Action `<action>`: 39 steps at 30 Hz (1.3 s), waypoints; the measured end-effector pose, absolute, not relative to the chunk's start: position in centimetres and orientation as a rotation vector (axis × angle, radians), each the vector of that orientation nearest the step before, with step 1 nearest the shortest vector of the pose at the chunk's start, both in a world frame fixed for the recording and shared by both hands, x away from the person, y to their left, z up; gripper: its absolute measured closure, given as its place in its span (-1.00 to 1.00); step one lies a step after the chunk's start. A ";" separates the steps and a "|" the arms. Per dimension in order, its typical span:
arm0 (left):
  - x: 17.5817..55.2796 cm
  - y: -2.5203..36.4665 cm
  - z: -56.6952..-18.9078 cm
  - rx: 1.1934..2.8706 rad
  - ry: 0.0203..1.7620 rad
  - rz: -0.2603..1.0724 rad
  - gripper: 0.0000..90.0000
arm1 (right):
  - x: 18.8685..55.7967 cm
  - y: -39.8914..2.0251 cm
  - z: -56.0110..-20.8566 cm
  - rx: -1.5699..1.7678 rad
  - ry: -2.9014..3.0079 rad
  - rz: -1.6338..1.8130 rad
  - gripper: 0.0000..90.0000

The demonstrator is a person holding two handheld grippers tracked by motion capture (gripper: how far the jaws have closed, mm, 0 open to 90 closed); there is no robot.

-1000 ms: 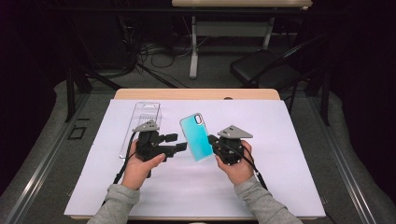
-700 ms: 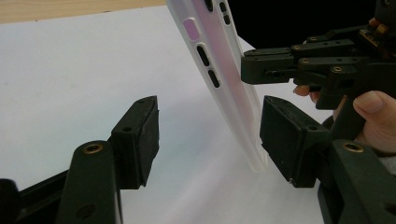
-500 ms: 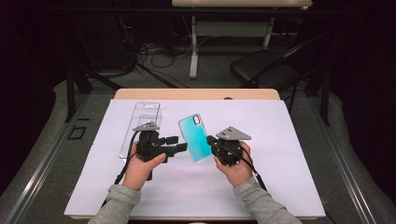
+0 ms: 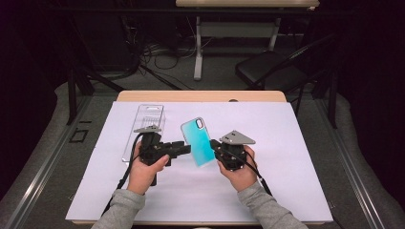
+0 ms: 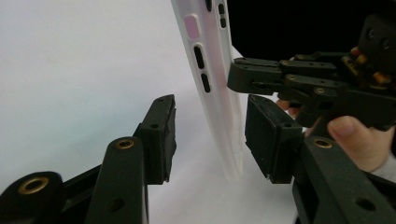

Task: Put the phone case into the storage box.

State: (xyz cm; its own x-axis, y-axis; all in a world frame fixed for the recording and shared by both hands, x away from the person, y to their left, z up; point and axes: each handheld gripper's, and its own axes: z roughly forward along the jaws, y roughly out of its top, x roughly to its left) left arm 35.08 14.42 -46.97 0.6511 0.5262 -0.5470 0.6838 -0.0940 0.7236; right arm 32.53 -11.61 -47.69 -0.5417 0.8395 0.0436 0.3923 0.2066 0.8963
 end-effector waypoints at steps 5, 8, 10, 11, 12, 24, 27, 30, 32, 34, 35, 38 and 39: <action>35.1 14.3 -47.1 1.766 0.987 -0.182 0.25 | 32.5 -11.5 -47.7 1.139 2.025 1.301 0.95; 35.0 14.2 -47.2 1.761 1.012 -0.183 0.33 | 32.5 -11.5 -47.8 1.132 2.023 1.301 0.95; 34.9 14.2 -47.2 1.756 1.016 -0.191 0.35 | 32.5 -11.5 -47.8 1.132 2.026 1.299 0.95; 34.9 14.2 -47.2 1.753 1.030 -0.202 0.35 | 32.5 -11.5 -47.8 1.132 2.026 1.299 0.95; 34.9 14.2 -47.2 1.749 1.030 -0.215 0.37 | 32.4 -11.5 -47.8 1.132 2.026 1.298 0.95; 34.8 14.1 -47.3 1.744 1.027 -0.225 0.52 | 32.3 -11.3 -47.9 1.127 2.028 1.299 0.95; 34.8 14.0 -47.4 1.742 1.033 -0.228 0.55 | 32.3 -11.3 -47.9 1.125 2.026 1.302 0.95; 34.8 14.0 -47.4 1.737 1.039 -0.237 0.59 | 32.3 -11.3 -47.9 1.127 2.027 1.304 0.95; 34.8 14.0 -47.4 1.737 1.040 -0.238 0.62 | 32.3 -11.2 -47.9 1.124 2.029 1.300 0.95; 34.8 14.0 -47.5 1.733 1.047 -0.240 0.64 | 32.3 -11.2 -47.9 1.119 2.029 1.300 0.95; 34.8 14.0 -47.5 1.734 1.047 -0.238 0.64 | 32.3 -11.2 -47.9 1.119 2.029 1.300 0.95; 34.9 14.1 -47.5 1.724 1.054 -0.252 0.70 | 32.3 -11.2 -47.9 1.117 2.030 1.300 0.95; 34.9 14.1 -47.5 1.724 1.054 -0.252 0.71 | 32.3 -11.2 -47.9 1.117 2.030 1.300 0.95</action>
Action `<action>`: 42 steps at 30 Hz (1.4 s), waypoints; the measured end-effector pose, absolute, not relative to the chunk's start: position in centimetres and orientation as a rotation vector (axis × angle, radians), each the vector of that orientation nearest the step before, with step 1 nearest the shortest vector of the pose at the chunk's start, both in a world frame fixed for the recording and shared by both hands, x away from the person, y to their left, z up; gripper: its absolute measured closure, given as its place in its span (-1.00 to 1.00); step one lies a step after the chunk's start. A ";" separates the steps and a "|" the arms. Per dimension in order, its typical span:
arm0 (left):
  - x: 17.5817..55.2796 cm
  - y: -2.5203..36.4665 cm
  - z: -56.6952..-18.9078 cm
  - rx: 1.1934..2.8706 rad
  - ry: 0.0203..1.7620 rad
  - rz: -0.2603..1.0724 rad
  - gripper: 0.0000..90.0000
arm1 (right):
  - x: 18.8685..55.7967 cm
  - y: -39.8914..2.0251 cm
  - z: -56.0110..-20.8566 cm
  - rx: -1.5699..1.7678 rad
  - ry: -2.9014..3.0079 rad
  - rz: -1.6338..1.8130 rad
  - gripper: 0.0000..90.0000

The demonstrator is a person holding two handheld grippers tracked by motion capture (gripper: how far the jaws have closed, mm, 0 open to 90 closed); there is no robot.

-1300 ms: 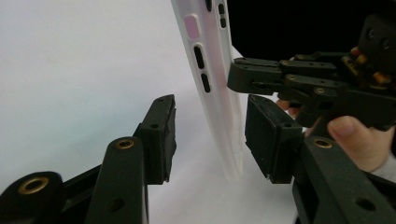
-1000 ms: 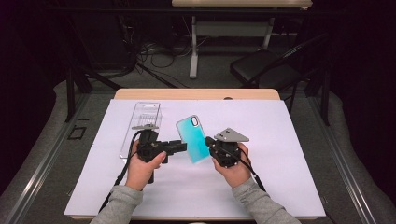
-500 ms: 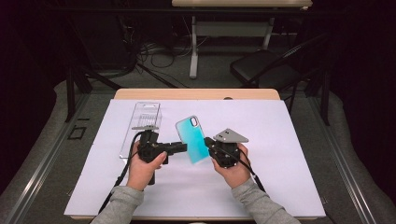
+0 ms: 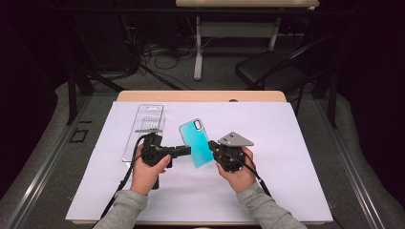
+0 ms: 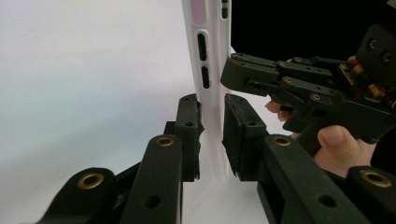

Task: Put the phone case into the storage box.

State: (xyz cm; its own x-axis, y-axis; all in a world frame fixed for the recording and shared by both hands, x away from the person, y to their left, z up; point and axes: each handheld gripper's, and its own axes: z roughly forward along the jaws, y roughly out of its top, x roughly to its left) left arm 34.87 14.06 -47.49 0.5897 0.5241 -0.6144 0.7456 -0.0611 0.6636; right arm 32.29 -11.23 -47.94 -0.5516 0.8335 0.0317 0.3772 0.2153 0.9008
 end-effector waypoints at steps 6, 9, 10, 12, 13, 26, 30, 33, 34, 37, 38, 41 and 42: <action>34.9 14.1 -47.6 1.719 1.059 -0.258 0.73 | 32.2 -11.2 -48.0 1.123 2.033 1.300 0.95; 35.0 14.1 -47.6 1.717 1.062 -0.269 0.74 | 32.2 -11.2 -48.0 1.127 2.032 1.302 0.95; 35.0 14.1 -47.6 1.710 1.068 -0.275 0.74 | 32.2 -11.2 -48.0 1.128 2.033 1.302 0.95; 35.0 14.1 -47.7 1.707 1.069 -0.279 0.75 | 32.2 -11.2 -48.0 1.125 2.032 1.303 0.95; 35.0 14.2 -47.7 1.704 1.076 -0.286 0.75 | 32.2 -11.2 -48.0 1.124 2.031 1.303 0.95; 35.1 14.3 -47.9 1.670 1.103 -0.333 0.80 | 32.3 -11.2 -48.1 1.122 2.030 1.305 0.95; 35.1 14.3 -47.9 1.665 1.109 -0.344 0.80 | 32.3 -11.2 -48.1 1.122 2.032 1.302 0.95; 35.1 14.3 -47.8 1.659 1.112 -0.349 0.81 | 32.3 -11.2 -48.1 1.122 2.032 1.303 0.95; 35.1 14.3 -47.8 1.657 1.113 -0.350 0.81 | 32.3 -11.2 -48.1 1.122 2.032 1.303 0.95; 35.1 14.3 -47.8 1.655 1.113 -0.355 0.81 | 32.3 -11.2 -48.1 1.124 2.032 1.305 0.95; 35.1 14.3 -47.8 1.654 1.113 -0.356 0.81 | 32.3 -11.2 -48.1 1.124 2.031 1.306 0.95; 35.1 14.3 -47.8 1.657 1.110 -0.352 0.81 | 32.3 -11.2 -48.1 1.122 2.035 1.305 0.95; 35.1 14.3 -47.8 1.657 1.110 -0.352 0.81 | 32.3 -11.2 -48.1 1.122 2.035 1.305 0.95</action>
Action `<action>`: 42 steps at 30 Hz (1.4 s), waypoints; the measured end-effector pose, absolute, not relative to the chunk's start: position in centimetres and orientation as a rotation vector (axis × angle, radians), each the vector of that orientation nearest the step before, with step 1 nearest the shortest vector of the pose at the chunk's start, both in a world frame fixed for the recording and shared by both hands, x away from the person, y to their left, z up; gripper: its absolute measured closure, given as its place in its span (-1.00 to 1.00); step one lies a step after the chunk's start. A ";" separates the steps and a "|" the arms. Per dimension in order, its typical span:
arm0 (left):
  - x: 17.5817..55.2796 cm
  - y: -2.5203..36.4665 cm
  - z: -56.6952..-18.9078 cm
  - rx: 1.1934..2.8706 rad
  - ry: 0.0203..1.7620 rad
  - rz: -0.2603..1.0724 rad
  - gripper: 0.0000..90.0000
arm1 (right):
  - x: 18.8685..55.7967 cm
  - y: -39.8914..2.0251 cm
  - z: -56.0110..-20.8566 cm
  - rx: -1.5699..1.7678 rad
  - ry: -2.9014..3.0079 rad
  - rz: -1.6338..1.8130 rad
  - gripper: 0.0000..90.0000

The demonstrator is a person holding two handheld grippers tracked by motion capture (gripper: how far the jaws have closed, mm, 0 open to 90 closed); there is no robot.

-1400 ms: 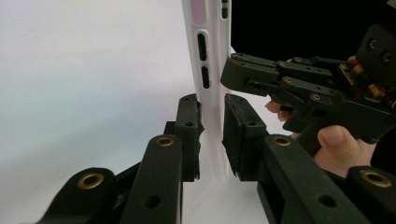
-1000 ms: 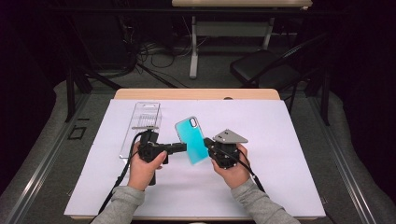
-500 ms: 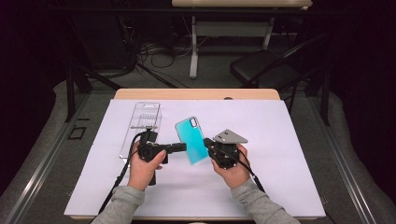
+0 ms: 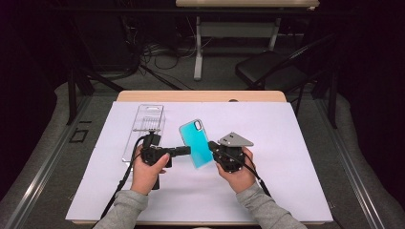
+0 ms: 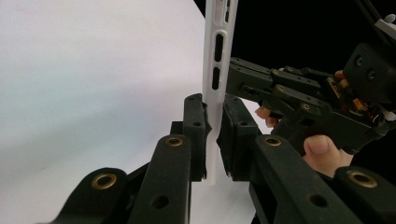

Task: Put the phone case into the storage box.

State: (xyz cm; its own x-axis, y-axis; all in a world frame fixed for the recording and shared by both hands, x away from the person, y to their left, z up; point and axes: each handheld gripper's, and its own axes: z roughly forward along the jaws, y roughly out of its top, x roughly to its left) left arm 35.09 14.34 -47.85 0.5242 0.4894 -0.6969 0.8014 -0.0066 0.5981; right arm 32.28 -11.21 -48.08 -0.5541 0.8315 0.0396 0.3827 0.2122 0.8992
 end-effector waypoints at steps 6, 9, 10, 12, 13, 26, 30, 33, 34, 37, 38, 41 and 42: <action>35.1 14.4 -47.9 1.656 1.110 -0.351 0.81 | 32.3 -11.3 -48.1 1.126 2.038 1.314 0.95; 35.1 14.4 -47.9 1.656 1.110 -0.352 0.81 | 32.3 -11.2 -48.1 1.130 2.039 1.315 0.95; 35.1 14.4 -47.8 1.656 1.109 -0.352 0.81 | 32.3 -11.2 -48.1 1.130 2.040 1.316 0.95; 35.1 14.4 -47.8 1.657 1.105 -0.350 0.81 | 32.4 -11.2 -48.1 1.130 2.040 1.317 0.95; 35.1 14.4 -47.8 1.654 1.108 -0.353 0.81 | 32.3 -11.2 -48.1 1.131 2.041 1.318 0.95; 35.0 14.5 -47.8 1.654 1.100 -0.349 0.81 | 32.3 -11.3 -48.1 1.127 2.040 1.325 0.94; 35.0 14.5 -47.8 1.652 1.094 -0.347 0.81 | 32.4 -11.3 -48.1 1.127 2.039 1.331 0.94; 35.0 14.6 -47.8 1.650 1.092 -0.346 0.82 | 32.4 -11.3 -48.1 1.132 2.037 1.341 0.93; 35.0 14.6 -47.8 1.650 1.092 -0.346 0.82 | 32.4 -11.3 -48.1 1.132 2.037 1.341 0.93; 35.0 14.6 -47.8 1.647 1.090 -0.348 0.82 | 32.4 -11.3 -48.0 1.127 2.040 1.343 0.92; 35.0 14.6 -47.8 1.648 1.089 -0.347 0.82 | 32.4 -11.3 -48.0 1.127 2.041 1.345 0.91; 35.0 14.6 -47.9 1.647 1.087 -0.350 0.82 | 32.4 -11.3 -48.0 1.131 2.042 1.348 0.90; 35.0 14.6 -47.9 1.648 1.086 -0.350 0.82 | 32.4 -11.3 -48.0 1.134 2.043 1.349 0.89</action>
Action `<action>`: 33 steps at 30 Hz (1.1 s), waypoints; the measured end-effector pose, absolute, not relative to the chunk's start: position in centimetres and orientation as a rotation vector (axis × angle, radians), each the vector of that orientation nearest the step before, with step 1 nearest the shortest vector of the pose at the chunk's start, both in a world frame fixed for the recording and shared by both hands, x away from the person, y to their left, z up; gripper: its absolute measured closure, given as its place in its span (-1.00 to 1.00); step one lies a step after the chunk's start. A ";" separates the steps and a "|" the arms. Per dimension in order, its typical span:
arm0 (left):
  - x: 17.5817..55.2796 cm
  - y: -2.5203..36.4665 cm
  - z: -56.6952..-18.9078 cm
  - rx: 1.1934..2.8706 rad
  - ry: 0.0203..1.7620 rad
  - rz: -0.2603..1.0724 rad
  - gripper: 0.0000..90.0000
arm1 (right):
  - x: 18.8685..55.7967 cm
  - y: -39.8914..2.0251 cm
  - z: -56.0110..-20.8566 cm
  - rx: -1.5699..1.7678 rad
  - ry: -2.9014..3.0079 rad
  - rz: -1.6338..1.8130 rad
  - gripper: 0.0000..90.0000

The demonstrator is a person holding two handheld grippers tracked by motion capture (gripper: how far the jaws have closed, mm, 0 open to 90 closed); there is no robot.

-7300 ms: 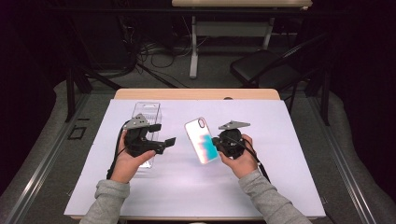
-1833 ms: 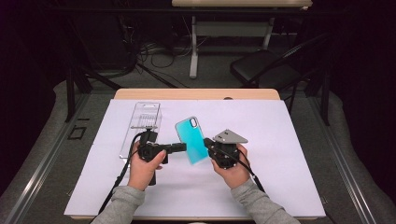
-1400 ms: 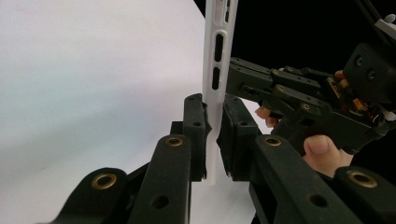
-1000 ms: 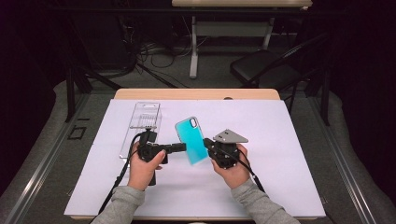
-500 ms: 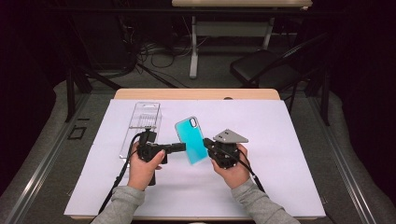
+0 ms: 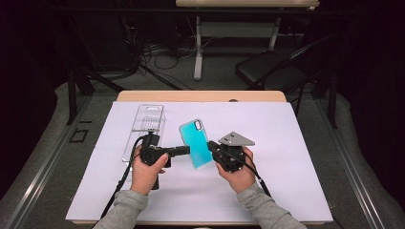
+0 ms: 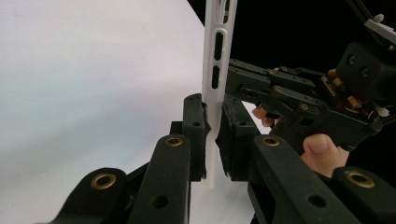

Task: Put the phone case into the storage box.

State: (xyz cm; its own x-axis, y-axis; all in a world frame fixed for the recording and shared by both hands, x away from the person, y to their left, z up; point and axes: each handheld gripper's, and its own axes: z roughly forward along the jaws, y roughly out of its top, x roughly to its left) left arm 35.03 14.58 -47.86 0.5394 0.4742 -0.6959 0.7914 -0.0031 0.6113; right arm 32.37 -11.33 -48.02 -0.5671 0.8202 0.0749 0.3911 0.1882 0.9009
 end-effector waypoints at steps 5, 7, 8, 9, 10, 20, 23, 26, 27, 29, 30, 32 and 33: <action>35.0 14.6 -47.8 1.644 1.089 -0.355 0.82 | 32.4 -11.4 -48.0 1.134 2.048 1.353 0.86; 35.0 14.7 -47.9 1.643 1.086 -0.354 0.82 | 32.4 -11.4 -48.0 1.132 2.049 1.359 0.83; 35.0 14.7 -47.9 1.643 1.086 -0.354 0.82 | 32.4 -11.4 -48.0 1.132 2.049 1.359 0.83; 35.1 14.7 -47.9 1.644 1.083 -0.349 0.82 | 32.5 -11.4 -48.0 1.132 2.050 1.360 0.82; 35.1 14.7 -47.9 1.644 1.083 -0.349 0.82 | 32.5 -11.4 -48.0 1.132 2.050 1.360 0.82; 35.2 15.1 -48.0 1.650 1.066 -0.334 0.82 | 32.4 -11.7 -47.8 1.139 2.057 1.400 0.65; 35.2 15.2 -47.9 1.658 1.061 -0.325 0.82 | 32.6 -11.9 -47.6 1.153 2.065 1.425 0.62; 35.2 15.2 -47.9 1.671 1.043 -0.307 0.82 | 32.7 -12.2 -47.5 1.153 2.079 1.436 0.61; 35.2 15.2 -47.9 1.675 1.036 -0.304 0.82 | 32.7 -12.2 -47.5 1.153 2.079 1.436 0.61; 35.1 15.2 -47.7 1.685 1.015 -0.289 0.82 | 32.7 -12.3 -47.4 1.147 2.089 1.444 0.60; 35.1 15.2 -47.7 1.685 1.015 -0.289 0.82 | 32.7 -12.3 -47.4 1.147 2.089 1.444 0.60; 35.0 15.3 -47.6 1.698 0.998 -0.275 0.82 | 32.6 -12.3 -47.3 1.144 2.099 1.442 0.60; 35.0 15.3 -47.5 1.710 0.977 -0.261 0.82 | 32.6 -12.3 -47.3 1.137 2.107 1.446 0.60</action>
